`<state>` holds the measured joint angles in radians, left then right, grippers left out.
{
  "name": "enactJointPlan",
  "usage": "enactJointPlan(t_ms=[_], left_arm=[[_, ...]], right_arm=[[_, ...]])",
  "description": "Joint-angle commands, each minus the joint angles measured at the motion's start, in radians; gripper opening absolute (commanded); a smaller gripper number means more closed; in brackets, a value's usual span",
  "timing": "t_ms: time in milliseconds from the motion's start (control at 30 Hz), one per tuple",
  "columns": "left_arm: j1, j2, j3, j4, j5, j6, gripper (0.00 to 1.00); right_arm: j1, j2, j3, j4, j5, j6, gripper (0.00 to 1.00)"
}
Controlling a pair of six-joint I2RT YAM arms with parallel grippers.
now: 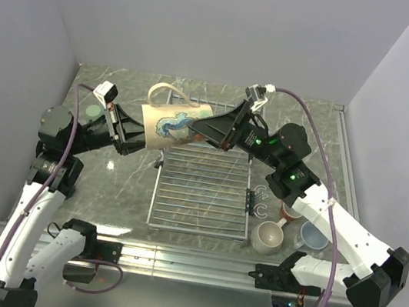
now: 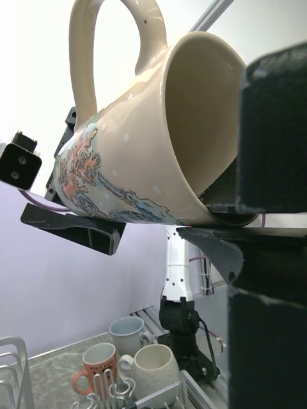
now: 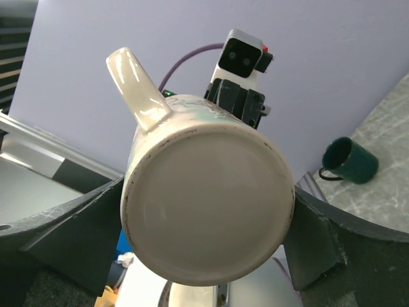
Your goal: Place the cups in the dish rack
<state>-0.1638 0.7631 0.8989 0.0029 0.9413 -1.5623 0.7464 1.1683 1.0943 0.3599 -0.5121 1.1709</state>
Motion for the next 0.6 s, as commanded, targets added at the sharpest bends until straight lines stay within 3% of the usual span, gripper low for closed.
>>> enactJointPlan(t_ms=[0,100,133,200,233,367,400,567], left_arm=[[-0.011,-0.027,0.025,0.123,0.042,-0.025,0.00],[-0.011,-0.024,0.032,0.092,0.054,-0.002,0.00],[-0.011,-0.024,0.034,0.083,0.060,0.004,0.00],[-0.011,-0.024,0.034,0.039,0.073,0.031,0.00],[-0.011,-0.025,0.034,0.022,0.074,0.044,0.01],[-0.011,-0.004,0.073,-0.208,0.074,0.203,0.09],[-0.011,0.004,0.102,-0.319,0.064,0.293,0.20],[-0.011,0.035,0.150,-0.520,-0.016,0.459,0.49]], right_arm=[[0.037,0.022,0.046,0.086,0.015,0.007,0.93],[0.038,0.014,0.016,0.123,0.026,0.024,0.64],[0.038,0.010,0.012,0.123,0.041,0.024,0.44],[0.034,0.004,0.007,0.123,0.050,0.019,0.23],[0.036,0.004,0.009,0.117,0.053,0.012,0.02],[0.037,-0.001,0.027,0.088,0.063,-0.004,0.00],[0.036,-0.004,0.029,0.083,0.063,-0.007,0.00],[0.036,-0.024,0.036,0.027,0.067,-0.048,0.00]])
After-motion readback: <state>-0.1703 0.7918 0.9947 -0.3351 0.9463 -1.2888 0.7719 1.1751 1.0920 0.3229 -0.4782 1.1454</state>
